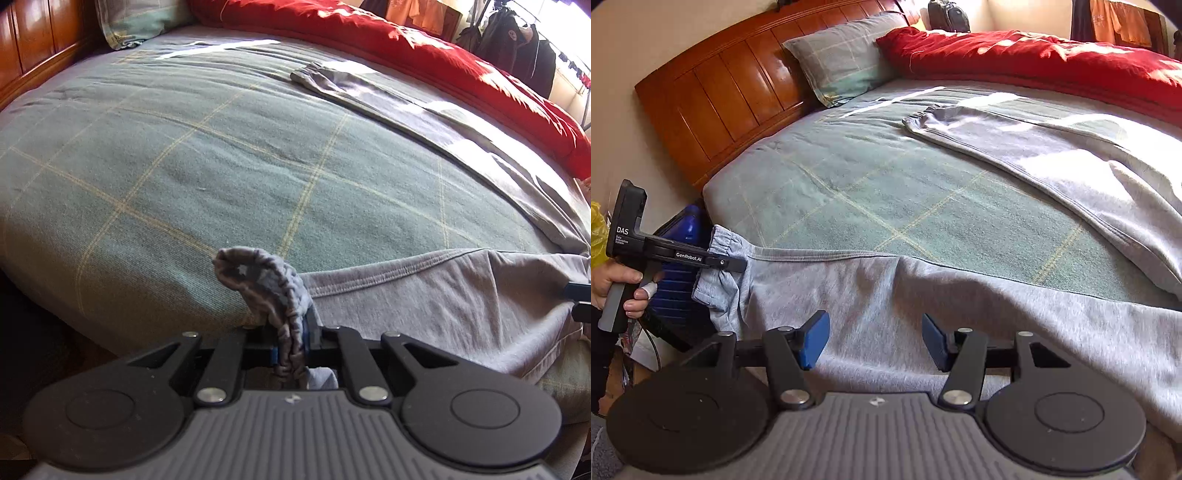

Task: Fold clothes
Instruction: 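Pull the held cuff along the blanket with the left gripper, release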

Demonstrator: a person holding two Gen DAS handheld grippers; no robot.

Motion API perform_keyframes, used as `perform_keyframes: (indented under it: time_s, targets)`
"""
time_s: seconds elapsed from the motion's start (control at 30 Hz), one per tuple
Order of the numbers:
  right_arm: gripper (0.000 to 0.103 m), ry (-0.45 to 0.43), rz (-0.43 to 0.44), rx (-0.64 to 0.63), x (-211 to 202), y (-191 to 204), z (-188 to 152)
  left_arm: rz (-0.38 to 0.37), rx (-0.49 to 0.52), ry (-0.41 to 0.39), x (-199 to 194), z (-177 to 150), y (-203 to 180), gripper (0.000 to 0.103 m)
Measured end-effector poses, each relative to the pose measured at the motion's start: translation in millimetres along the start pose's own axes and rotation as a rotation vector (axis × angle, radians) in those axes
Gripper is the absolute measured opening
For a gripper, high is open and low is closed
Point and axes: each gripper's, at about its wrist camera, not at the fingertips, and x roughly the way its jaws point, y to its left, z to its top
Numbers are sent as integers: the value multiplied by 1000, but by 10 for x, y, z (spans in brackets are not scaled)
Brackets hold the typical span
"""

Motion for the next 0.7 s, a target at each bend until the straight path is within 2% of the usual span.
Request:
perform_keyframes:
  time_s: [0.13, 0.33, 0.5, 0.7]
  targets:
    - [60, -34, -5, 31, -89, -68, -12, 44, 28, -77, -190, 276, 47, 9]
    - [60, -54, -38, 45, -196, -98, -29, 45, 35, -191, -446, 687, 145, 9]
    - [60, -92, -66, 60, -293, -101, 4, 40, 26, -207, -395, 988, 248, 10]
    - [60, -149, -112, 83, -483, -122, 8, 32, -71, -141, 5, 1304, 593, 10]
